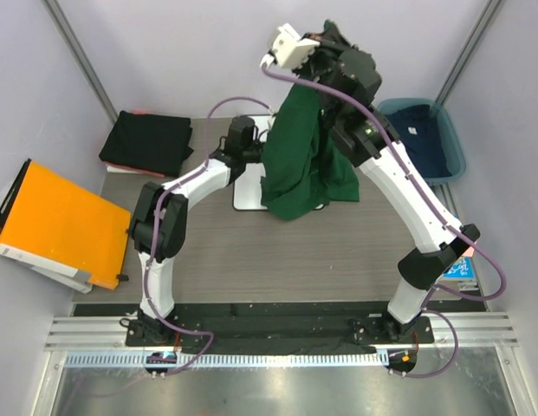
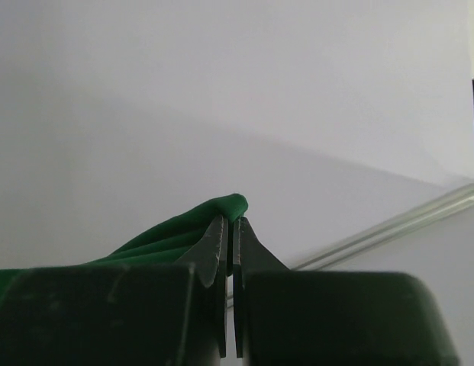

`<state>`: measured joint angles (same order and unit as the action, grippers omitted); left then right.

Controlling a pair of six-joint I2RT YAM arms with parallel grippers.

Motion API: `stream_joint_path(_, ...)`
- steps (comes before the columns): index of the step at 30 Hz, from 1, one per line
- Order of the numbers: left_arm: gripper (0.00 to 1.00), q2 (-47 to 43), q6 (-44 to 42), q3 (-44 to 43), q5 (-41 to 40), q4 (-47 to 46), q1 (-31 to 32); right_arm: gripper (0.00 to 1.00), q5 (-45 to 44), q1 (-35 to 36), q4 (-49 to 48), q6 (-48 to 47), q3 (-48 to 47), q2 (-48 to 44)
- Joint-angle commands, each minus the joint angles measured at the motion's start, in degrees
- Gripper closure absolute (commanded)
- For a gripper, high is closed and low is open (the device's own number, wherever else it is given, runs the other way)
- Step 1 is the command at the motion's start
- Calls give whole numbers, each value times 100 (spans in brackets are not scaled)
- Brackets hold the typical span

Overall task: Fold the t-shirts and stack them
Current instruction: Flatten out the tshirt

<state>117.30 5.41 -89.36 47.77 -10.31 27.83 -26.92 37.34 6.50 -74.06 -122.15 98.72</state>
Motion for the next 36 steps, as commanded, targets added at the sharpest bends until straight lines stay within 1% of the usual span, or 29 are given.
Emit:
stream_joint_path(1,55,-1146,-732,59,-2143,862,-234,99,-253,-131,-1247,58,23,-37)
stream_joint_path(2,50,-1278,-1021,138,-2915,977,-252,99,-122,-131,-1326,172,111,-19)
stream_joint_path(3,44,-1593,-1198,260,-3514,917,-252,99,-60,-122,-1423,199,312,7)
stream_joint_path(4,46,-1752,-1357,618,-4338,751,-287,99,10,-122,-1467,243,349,51)
stream_joint_path(5,48,-1911,-1628,839,-4520,384,-392,99,98,-96,-1546,278,350,103)
stream_joint_path(6,50,-2251,-1718,1207,-4592,215,-471,99,116,-96,-1625,374,236,191)
stream_joint_path(8,53,-2543,-1806,1429,-4575,134,-709,99,125,-69,-1818,489,-62,560)
stream_joint_path(10,53,-2877,-1850,1544,-4618,274,-832,99,169,-52,-1855,752,-676,971)
stream_joint_path(11,53,-2966,-1877,1588,-4723,344,-850,99,195,-26,-1724,796,-1114,1139)
stream_joint_path(13,52,-3264,-1903,1755,-5083,380,-894,99,274,106,-1644,893,-1320,1351)
stream_joint_path(14,52,-3353,-1912,1825,-5250,406,-903,99,370,133,-1617,981,-1294,1439)
stream_joint_path(15,52,-3458,-1964,1982,-5312,415,-920,99,589,176,-1608,1068,-1111,1440)
stream_joint_path(17,52,-3730,-2017,2150,-5409,424,-938,99,731,308,-1783,1288,-751,1492)
stream_joint_path(22,53,-4118,-2097,2643,-5471,371,-929,99,828,625,-2109,1675,-810,1993)
stream_joint_path(23,53,-4144,-2088,2669,-5462,380,-938,92,811,721,-2301,1728,-924,2081)
stream_joint_path(25,53,-4188,-2053,2722,-5445,398,-938,63,732,809,-2495,1633,-1065,2335)
stream_joint_path(26,53,-4197,-2018,2731,-5427,398,-938,30,514,827,-2566,1466,-1318,2441)
stream_joint_path(27,53,-4206,-2009,2766,-5375,406,-938,18,381,827,-2575,1395,-1460,2694)
stream_joint_path(29,53,-4215,-1991,2801,-5217,424,-938,5,74,697,-2261,1255,-1628,2819)
stream_joint_path(31,53,-4206,-2000,2837,-5024,468,-938,2,-24,538,-1988,1332,-1436,2672)
stream_joint_path(32,53,-4206,-2035,2863,-4962,512,-938,1,115,450,-1403,1490,-1191,2549)
stream_joint_path(34,53,-4171,-2061,2889,-4909,556,-938,0,458,169,-322,2078,-1075,2224)
stream_joint_path(35,53,-4162,-2079,2907,-4796,643,-938,0,668,98,684,2245,-987,2144)
stream_joint_path(36,53,-4153,-2149,2907,-4603,713,-938,0,1088,-24,1243,2343,-952,2082)
